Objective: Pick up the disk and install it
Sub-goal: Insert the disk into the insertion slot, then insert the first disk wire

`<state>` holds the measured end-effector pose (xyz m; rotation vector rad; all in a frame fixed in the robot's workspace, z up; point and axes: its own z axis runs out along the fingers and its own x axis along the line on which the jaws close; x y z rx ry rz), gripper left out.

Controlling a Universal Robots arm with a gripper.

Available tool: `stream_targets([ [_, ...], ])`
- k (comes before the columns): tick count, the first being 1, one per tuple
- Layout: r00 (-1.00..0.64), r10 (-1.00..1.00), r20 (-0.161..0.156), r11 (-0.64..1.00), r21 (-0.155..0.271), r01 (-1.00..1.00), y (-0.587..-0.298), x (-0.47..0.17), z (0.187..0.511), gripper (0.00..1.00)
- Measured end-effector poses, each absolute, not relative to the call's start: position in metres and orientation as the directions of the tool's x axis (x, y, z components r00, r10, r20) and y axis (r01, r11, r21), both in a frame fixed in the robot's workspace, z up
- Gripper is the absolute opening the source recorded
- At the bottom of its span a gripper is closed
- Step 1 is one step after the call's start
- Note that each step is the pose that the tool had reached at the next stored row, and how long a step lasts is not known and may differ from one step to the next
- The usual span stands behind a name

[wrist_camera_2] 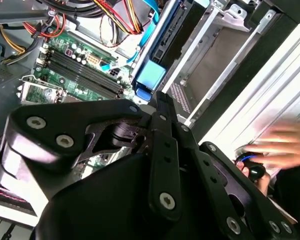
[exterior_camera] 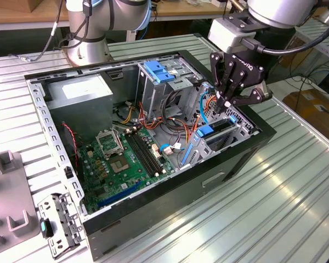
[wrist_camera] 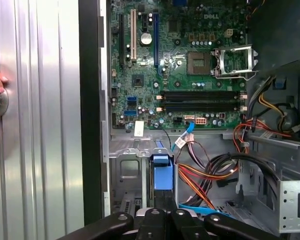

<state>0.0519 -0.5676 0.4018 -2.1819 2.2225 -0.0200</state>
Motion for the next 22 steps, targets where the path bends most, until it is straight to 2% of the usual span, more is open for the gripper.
stream_targets([
  [2,-0.018,-1.0,-0.01,0.019,-0.028,-0.999,-0.568,0.052,0.398,0.11],
  [3,-0.018,-1.0,-0.01,0.019,-0.028,-0.999,-0.568,0.052,0.386,0.11],
  [22,-0.018,-1.0,-0.011,0.018,-0.028,-0.999,-0.568,0.057,0.384,0.11],
])
